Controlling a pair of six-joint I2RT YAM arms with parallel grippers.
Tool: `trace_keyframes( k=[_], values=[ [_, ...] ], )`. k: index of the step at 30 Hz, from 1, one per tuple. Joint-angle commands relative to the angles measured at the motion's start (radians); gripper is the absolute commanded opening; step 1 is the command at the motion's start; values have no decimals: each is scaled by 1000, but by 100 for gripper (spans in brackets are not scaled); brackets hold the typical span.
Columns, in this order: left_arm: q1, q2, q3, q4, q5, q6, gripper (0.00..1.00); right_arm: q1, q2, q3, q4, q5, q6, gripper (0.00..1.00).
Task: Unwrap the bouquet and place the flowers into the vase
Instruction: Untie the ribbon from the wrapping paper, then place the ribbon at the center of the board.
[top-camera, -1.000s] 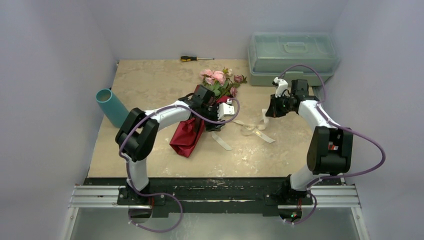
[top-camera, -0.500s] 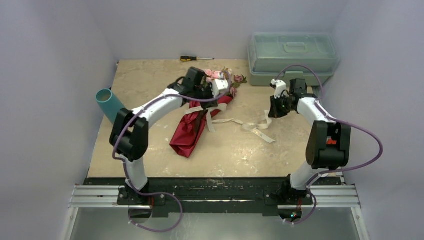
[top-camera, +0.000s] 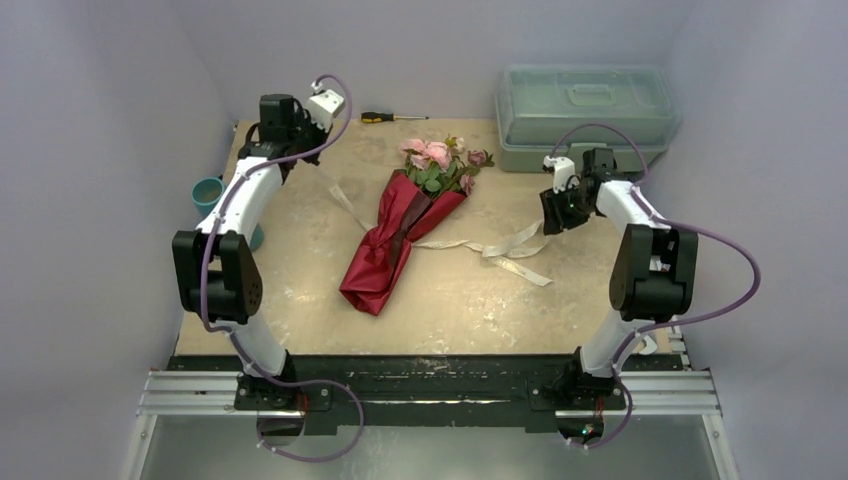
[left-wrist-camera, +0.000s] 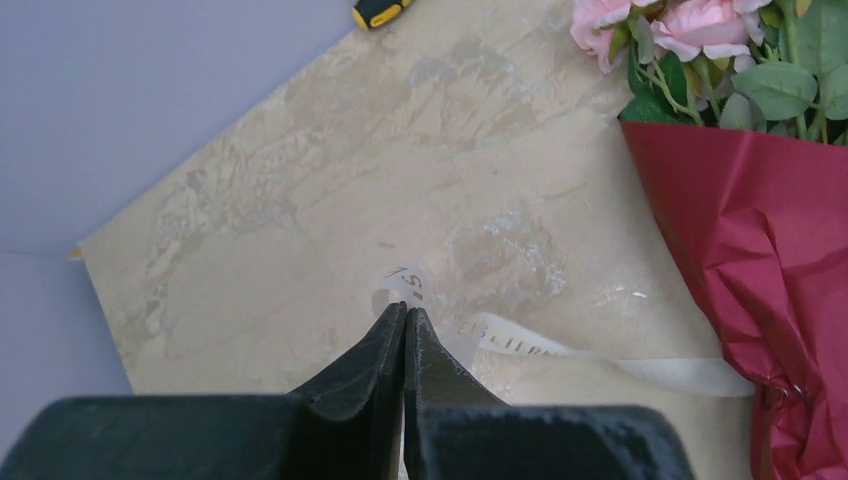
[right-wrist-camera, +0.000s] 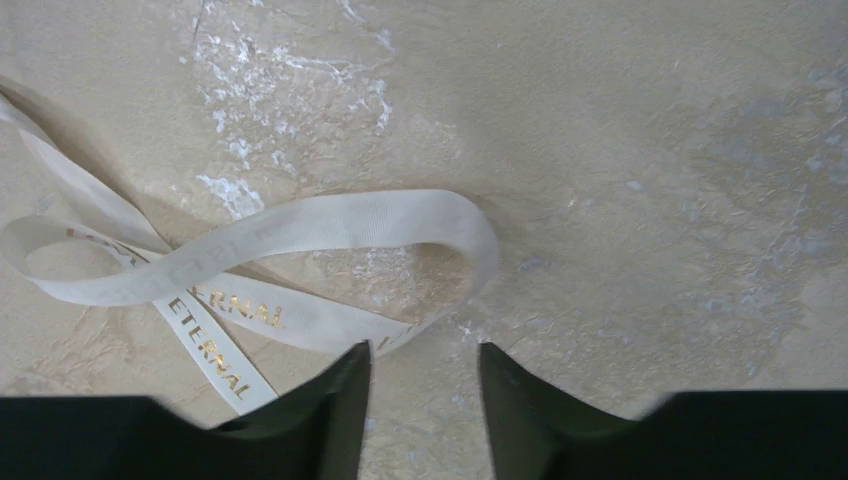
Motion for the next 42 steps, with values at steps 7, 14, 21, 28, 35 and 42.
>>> trace_keyframes(
  k=[7,14,21,28,35,42],
  values=[
    [-16,-98,43,8,255,-171,0,42,-17,267,-157,-196,34,81],
    [-32,-146,80,60,295,-297,0,262,53,416,39,-344,274,93],
    [-32,-156,150,41,293,-359,0,513,184,449,485,-407,505,98],
    [-32,-161,195,12,364,-443,0,657,300,443,797,-260,504,98],
    [-32,-185,178,46,376,-476,0,733,388,426,833,-146,417,98],
    [-24,-205,218,77,324,-456,0,732,426,387,743,-190,381,97]
  ],
)
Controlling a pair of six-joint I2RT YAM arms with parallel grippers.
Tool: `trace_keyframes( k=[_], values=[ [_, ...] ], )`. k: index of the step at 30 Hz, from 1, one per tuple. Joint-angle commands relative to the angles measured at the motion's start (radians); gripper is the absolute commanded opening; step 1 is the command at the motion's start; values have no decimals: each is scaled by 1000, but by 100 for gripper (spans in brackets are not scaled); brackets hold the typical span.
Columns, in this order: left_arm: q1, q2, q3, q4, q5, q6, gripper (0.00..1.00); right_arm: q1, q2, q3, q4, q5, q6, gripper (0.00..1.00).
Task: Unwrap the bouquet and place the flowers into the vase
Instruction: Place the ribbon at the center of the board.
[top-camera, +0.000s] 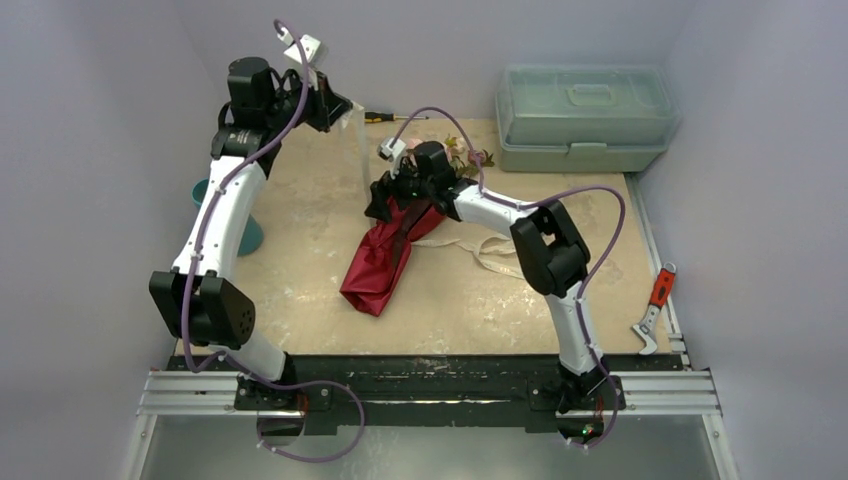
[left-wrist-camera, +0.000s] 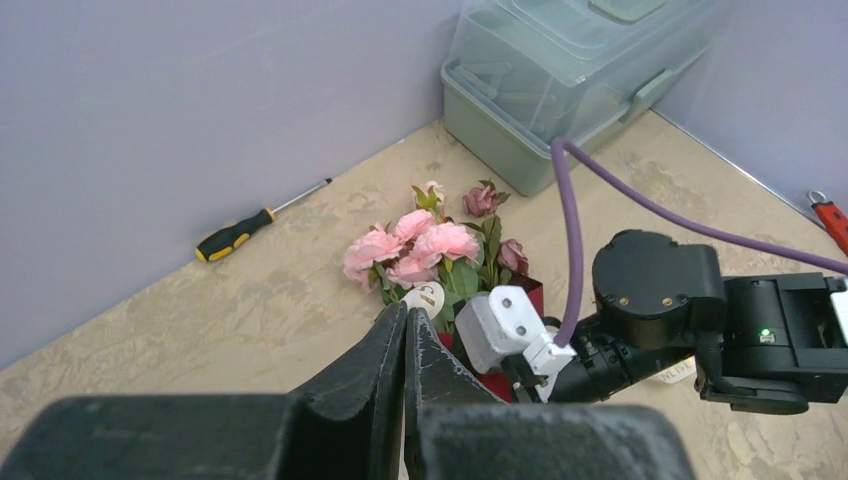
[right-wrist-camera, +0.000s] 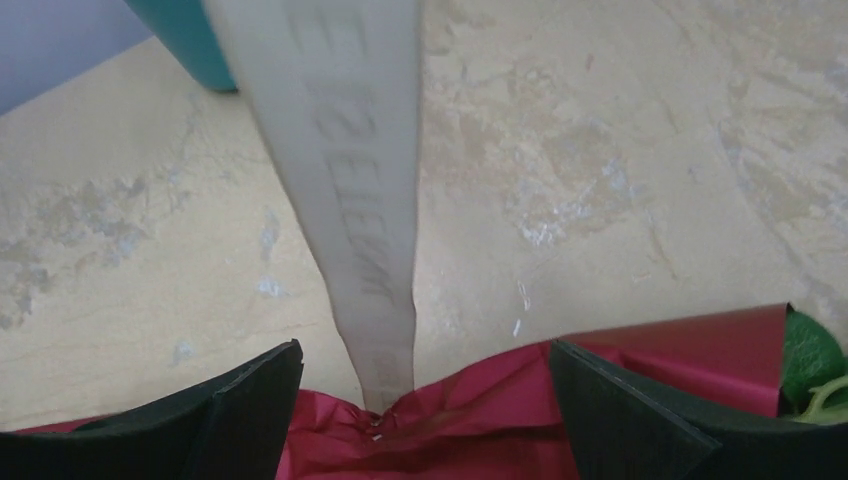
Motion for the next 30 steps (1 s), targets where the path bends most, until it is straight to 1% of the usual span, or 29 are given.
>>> trace_keyframes(
  k=[1,5,8,14,18,20,23,26,28,30],
  values=[
    [8,-48,84,72,-40,-23,0,-4,9,-30,-37,-8,-53,97],
    [17,-35,165,112,-67,-42,0,-3,43,-3,-118,-30,-76,95],
    [18,-23,215,134,-115,-55,0,-6,59,9,-214,-23,-141,94],
    [23,-2,296,201,-343,-23,0,-54,42,-16,-349,-47,-238,92],
    [27,46,407,269,-463,11,0,-104,29,-41,-431,-54,-312,91],
    [28,78,473,284,-516,61,0,-121,23,-54,-456,-54,-337,90],
    [28,146,604,285,-648,112,0,-147,13,-72,-469,-65,-350,90],
    [27,236,743,221,-786,187,0,-157,9,-67,-482,-78,-350,89],
    [28,268,751,169,-830,241,0,-156,3,-69,-485,-84,-351,89],
    [27,266,686,124,-857,277,0,-157,-4,-74,-488,-88,-354,88]
  ],
)
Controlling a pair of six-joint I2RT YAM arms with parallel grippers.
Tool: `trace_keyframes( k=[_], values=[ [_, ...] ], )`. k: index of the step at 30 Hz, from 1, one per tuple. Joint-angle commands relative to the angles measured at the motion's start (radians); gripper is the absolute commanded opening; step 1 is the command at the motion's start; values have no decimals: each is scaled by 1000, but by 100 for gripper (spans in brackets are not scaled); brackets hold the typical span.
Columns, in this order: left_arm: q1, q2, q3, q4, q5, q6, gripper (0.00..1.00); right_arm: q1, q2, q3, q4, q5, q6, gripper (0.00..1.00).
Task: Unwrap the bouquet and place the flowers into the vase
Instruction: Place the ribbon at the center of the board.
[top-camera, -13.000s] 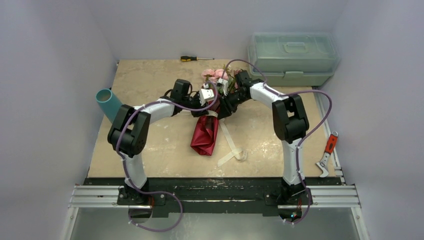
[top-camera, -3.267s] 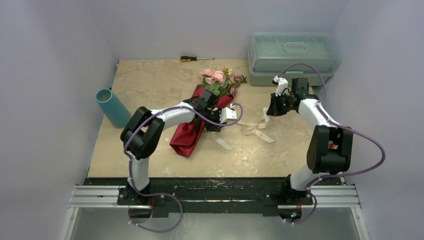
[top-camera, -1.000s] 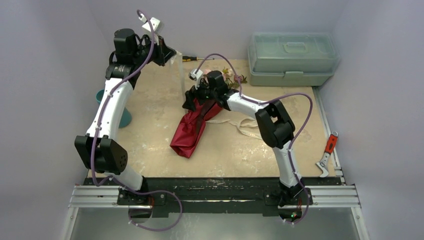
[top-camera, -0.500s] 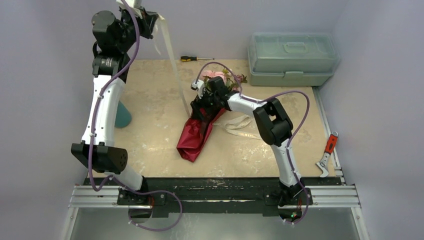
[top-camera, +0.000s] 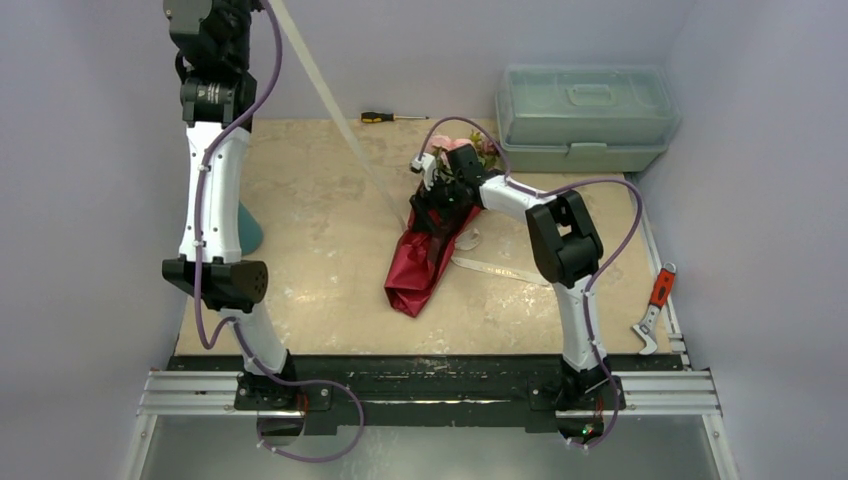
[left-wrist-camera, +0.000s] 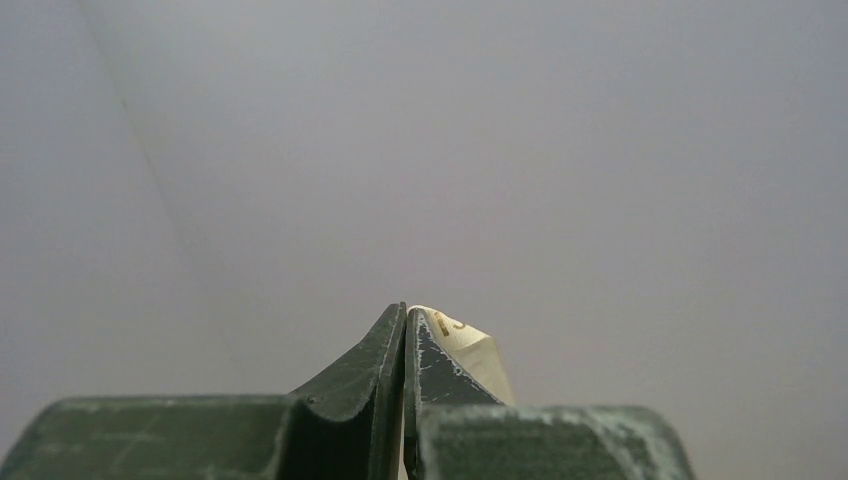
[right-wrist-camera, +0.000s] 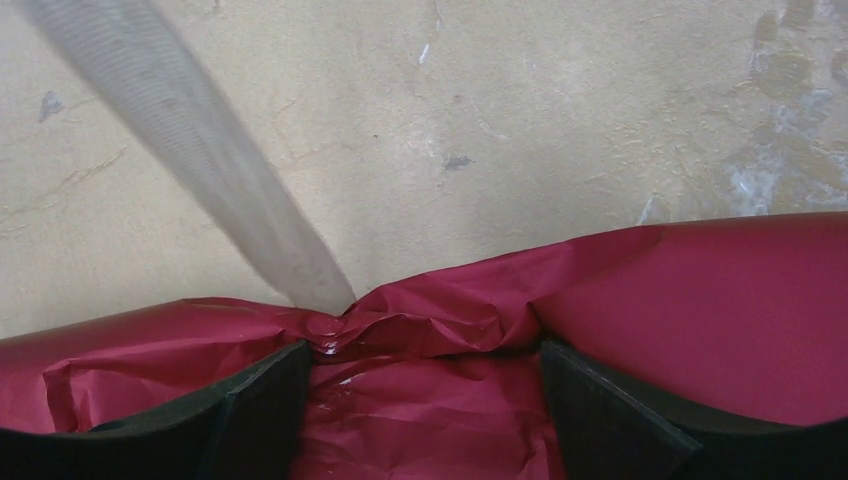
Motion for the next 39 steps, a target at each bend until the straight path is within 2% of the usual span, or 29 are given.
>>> trace_keyframes(
  k=[1,5,9,15,16,17,19,20,22,24,25,29,34,39],
  values=[
    [7,27,-66,-119,-161,136,0,0,-33,-35,-102,11,-27,88],
    [7,-19,-289,-220,-145,129,0,-4,-50,-49,-110,-11,-28,88],
    [7,-90,-527,-225,-85,89,0,-6,-60,-51,-122,-24,-31,88],
    [7,-86,-713,-293,-42,64,0,-6,-67,-42,-132,-41,-29,87],
    [7,-81,-726,-315,-7,70,8,-7,-67,-38,-137,-41,-28,87],
    [7,-79,-737,-336,57,82,20,-8,-68,-32,-140,-42,-26,87],
    [8,-82,-765,-390,253,134,42,-9,-71,-24,-146,-50,-14,87],
    [8,-82,-775,-420,353,160,50,-9,-72,-19,-149,-56,-9,87],
    [6,-77,-805,-481,530,213,62,-9,-80,-11,-153,-69,2,87],
    [-10,-58,-834,-531,654,264,69,-8,-84,-6,-155,-78,12,87],
    [-24,-46,-846,-584,711,341,72,-9,-86,-5,-155,-81,17,87],
    [-97,5,-907,-647,797,583,73,-10,-92,-4,-157,-87,30,87],
    [-155,119,-890,-680,842,785,70,-12,-98,-8,-174,-75,30,87],
    [-198,127,-1000,-529,783,869,66,-23,-100,-12,-178,-82,47,87]
  ],
)
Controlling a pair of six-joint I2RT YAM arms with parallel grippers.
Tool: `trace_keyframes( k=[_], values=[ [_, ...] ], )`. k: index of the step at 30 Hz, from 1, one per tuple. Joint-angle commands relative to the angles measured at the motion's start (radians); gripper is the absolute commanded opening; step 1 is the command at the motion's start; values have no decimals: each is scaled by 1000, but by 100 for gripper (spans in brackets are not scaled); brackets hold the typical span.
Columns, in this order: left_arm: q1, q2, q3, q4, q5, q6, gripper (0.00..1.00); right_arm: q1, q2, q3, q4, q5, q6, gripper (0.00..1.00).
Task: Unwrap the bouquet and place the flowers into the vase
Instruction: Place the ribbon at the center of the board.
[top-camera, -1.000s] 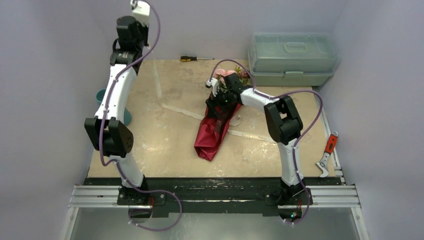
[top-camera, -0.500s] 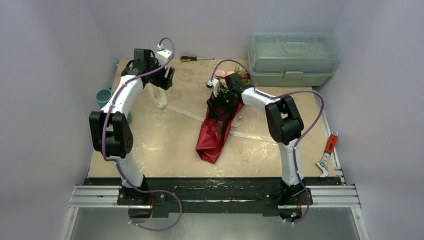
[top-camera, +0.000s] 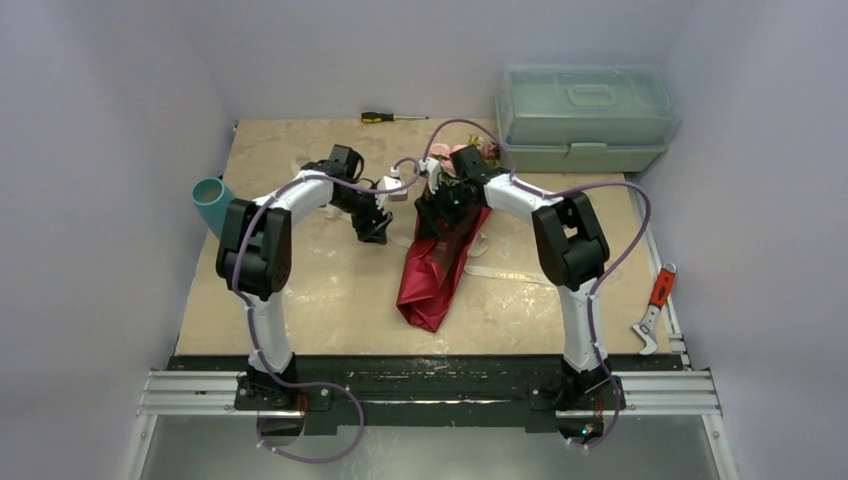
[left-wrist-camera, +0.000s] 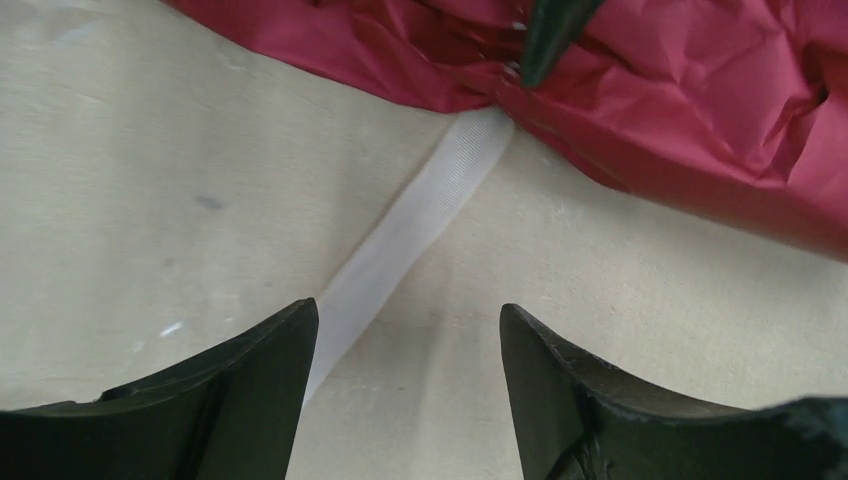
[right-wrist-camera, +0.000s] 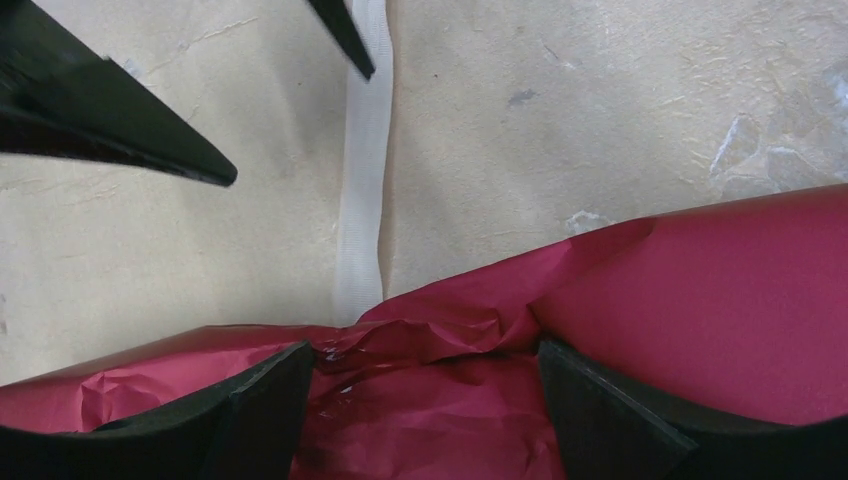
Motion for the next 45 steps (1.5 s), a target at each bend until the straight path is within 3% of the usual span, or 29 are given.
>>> trace_keyframes(
  k=[1,6,10,20,26,30,33,38,45],
  values=[
    [-24,-3,-62,94,6,158,65,-13,-52,10,-41,-26,35,87],
    [-45,60,-47,70,-65,217,64,-18,-46,10,-40,-33,50,86],
    [-51,103,-47,41,-116,249,55,-21,-44,12,-40,-38,54,86],
    [-51,109,-67,-7,-206,263,0,-22,-30,15,-39,-31,51,85],
    [-32,-14,14,57,-115,27,0,-23,-28,14,-44,-13,49,85],
    [7,-128,16,221,-12,-198,0,-23,-24,12,-44,-6,48,85],
    [38,-183,-7,308,28,-283,0,-23,-23,13,-45,-11,49,85],
    [55,-218,13,367,75,-393,0,-23,-49,-10,-4,-52,62,86],
    [109,-260,111,649,91,-777,0,-26,-49,-3,-32,-40,43,86]
  ],
)
